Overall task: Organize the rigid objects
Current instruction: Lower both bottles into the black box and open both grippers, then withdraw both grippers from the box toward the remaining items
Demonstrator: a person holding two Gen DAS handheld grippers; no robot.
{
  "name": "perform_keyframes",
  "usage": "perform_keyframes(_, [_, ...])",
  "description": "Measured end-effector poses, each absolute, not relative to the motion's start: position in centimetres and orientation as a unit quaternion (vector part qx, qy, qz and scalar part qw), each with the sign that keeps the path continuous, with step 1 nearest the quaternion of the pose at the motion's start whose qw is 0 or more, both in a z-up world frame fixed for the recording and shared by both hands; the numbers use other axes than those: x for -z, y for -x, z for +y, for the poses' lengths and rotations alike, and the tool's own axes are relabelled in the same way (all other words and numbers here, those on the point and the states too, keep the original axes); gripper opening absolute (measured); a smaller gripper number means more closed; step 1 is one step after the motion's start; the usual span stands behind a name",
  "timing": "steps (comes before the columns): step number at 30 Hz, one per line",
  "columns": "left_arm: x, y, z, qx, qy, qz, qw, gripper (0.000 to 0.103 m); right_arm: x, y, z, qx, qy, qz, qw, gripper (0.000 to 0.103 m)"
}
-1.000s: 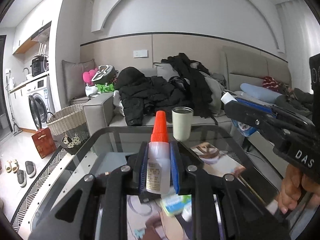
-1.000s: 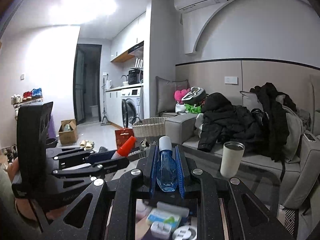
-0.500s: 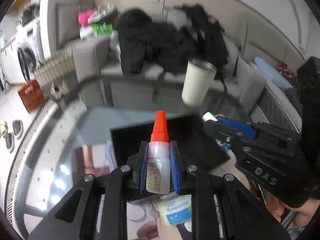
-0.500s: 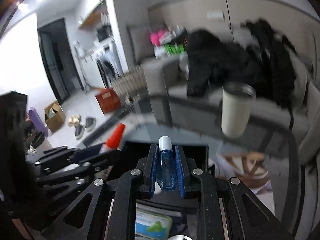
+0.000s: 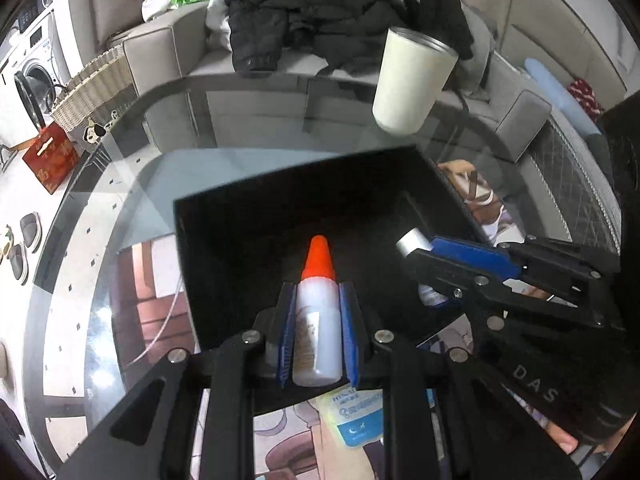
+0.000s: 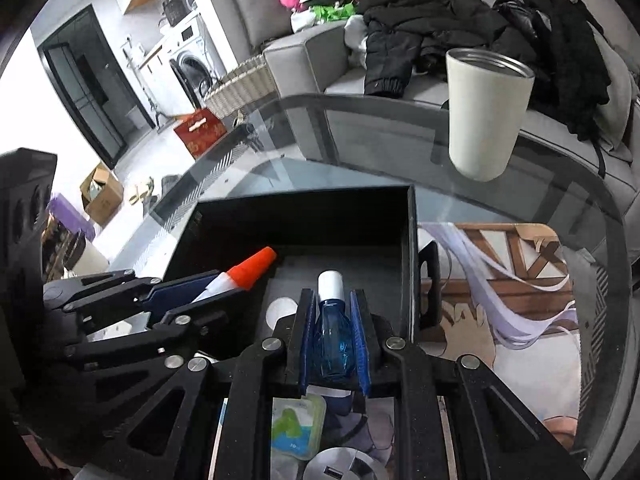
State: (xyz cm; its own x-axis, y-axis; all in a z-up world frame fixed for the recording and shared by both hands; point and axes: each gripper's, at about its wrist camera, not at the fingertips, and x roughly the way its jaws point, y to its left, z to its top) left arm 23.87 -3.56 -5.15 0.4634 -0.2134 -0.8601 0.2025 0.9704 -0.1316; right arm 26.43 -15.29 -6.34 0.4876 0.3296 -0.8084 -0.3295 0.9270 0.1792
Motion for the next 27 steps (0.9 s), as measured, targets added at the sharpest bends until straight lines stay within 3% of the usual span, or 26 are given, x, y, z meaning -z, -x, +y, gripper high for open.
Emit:
perform_keyframes(9, [4.5,-22.5,-3.2,0.104,0.004,0.47,0.877,0.021,6.6,-26.1,-15.2,-0.194,-0.003,0.477,0.857,0.02])
perform_keyframes(13, [2.6,-21.1,-3.1,0.084,-0.015,0.424,0.902,0.044,6.1,-25.3,-16.0,-0.194,-0.021,0.467,0.863,0.028])
perform_keyframes(16, [1.2,-20.1,-2.3,0.09,0.005,0.395,0.914,0.049,4.7,-24.3,-16.4,-0.2,-0.032,0.448,0.871,0.028])
perform_keyframes(25, [-3.6,-14.4,-1.8,0.064,0.002,0.279,0.958,0.051,-1.8,-17.8,-16.8,-0.213,-0.008,0.31,0.926,0.029])
perform_keyframes(27, [-4.2,-13.3,-1.7,0.059,0.004,0.257,0.965,0.054,-3.0,-16.1,-16.8,-0.206,-0.001,0.272,0.94,0.038])
